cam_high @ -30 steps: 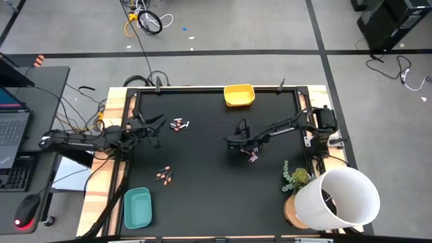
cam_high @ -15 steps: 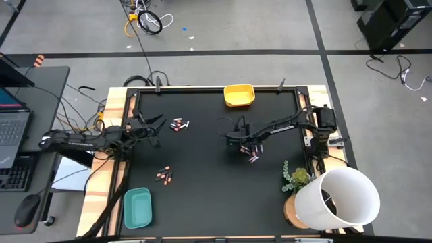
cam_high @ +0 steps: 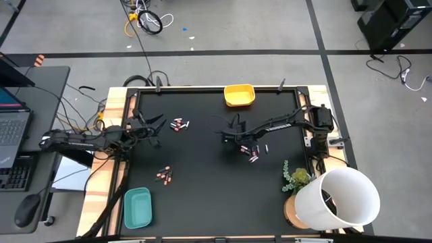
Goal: Sort batteries
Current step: Put the silver battery into the yellow bin
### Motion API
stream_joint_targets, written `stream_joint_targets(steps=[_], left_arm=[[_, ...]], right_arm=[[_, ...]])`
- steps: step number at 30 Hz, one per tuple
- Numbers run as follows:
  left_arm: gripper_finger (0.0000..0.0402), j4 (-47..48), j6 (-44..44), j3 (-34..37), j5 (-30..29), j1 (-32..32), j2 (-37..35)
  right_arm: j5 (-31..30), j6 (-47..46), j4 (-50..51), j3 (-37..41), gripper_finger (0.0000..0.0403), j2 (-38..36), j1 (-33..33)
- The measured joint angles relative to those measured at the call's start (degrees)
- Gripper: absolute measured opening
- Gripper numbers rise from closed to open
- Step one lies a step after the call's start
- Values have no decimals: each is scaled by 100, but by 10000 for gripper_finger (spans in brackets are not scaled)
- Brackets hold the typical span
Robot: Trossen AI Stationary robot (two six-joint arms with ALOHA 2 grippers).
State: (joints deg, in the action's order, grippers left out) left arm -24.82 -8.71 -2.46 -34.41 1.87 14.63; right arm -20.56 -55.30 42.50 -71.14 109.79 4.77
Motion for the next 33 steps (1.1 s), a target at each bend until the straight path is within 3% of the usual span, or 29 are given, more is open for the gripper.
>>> stream_joint_targets(steps=[10,23,33], left_arm=[[131,15,0,0,0,0,0],[131,44,-11,0,-1,0,0],[131,44,-143,1,-2,2,0]], right_arm=[[-203,845,-101,-508,0,-15,310],[-359,2150,-336,-880,0,-30,1647],[201,2874,-1058,-891,0,-30,2571]])
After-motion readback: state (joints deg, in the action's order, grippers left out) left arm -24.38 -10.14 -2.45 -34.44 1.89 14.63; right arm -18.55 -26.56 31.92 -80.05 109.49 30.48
